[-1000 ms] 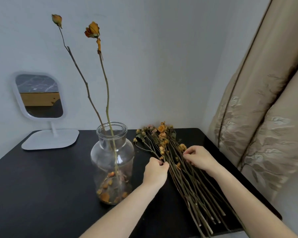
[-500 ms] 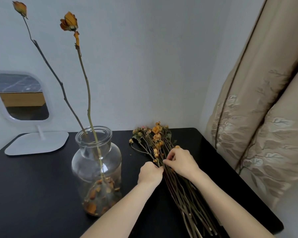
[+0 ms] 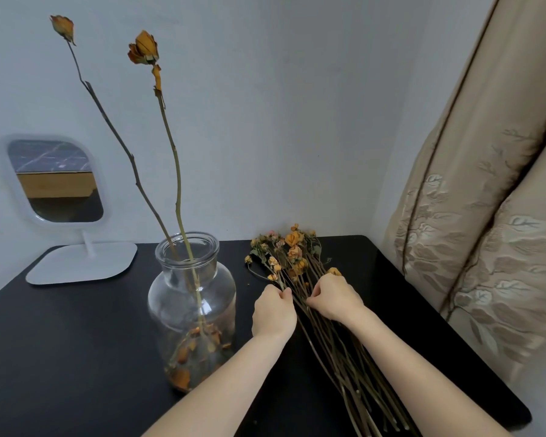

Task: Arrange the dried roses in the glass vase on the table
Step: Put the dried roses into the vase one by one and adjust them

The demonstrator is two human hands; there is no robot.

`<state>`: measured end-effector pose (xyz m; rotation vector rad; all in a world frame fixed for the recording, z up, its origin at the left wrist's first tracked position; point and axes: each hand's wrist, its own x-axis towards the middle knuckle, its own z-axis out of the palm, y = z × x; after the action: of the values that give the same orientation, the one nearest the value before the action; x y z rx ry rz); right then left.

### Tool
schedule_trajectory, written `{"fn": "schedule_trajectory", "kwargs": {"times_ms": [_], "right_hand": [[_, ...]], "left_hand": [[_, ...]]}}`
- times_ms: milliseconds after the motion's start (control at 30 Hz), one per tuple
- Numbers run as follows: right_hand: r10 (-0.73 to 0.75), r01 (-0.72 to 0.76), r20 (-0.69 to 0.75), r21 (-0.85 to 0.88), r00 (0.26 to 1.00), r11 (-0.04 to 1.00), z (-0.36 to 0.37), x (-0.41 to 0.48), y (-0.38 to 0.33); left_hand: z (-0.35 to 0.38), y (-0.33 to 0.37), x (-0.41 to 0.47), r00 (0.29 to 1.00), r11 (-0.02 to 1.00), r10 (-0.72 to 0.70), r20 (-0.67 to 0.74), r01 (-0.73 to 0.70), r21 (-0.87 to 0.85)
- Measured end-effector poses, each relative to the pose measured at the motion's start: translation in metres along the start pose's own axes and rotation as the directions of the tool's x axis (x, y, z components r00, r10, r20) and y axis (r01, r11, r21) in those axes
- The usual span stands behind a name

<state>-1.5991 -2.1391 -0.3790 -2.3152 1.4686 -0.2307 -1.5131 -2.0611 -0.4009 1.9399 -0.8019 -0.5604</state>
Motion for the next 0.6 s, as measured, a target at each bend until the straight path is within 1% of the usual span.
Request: {"fn": "schedule_trajectory", "kwargs": {"times_ms": [133, 300, 367, 600], "right_hand": [[0.007, -0.004, -0.046, 0.077, 0.999, 0.997, -0.008, 0.002, -0.002], [0.019, 0.017, -0.125, 0.28, 0.992, 0.96, -0.026, 0.002, -0.001], [0.027, 0.026, -0.155, 0.334, 0.988, 0.942, -0.033, 0.001, -0.001], [-0.03, 0.137, -0.218, 0.494, 0.976, 0.859, -0.045, -0.008, -0.002]], "left_hand": [[-0.007, 0.004, -0.002, 0.997, 0.997, 0.073, -0.039, -0.073, -0.022], [-0.013, 0.015, -0.006, 0.984, 0.983, 0.166, -0.072, -0.171, -0.065], [-0.015, 0.021, -0.007, 0.978, 0.975, 0.196, -0.077, -0.202, -0.089], [-0.027, 0.036, -0.013, 0.961, 0.938, 0.264, -0.085, -0.276, -0.21]]}}
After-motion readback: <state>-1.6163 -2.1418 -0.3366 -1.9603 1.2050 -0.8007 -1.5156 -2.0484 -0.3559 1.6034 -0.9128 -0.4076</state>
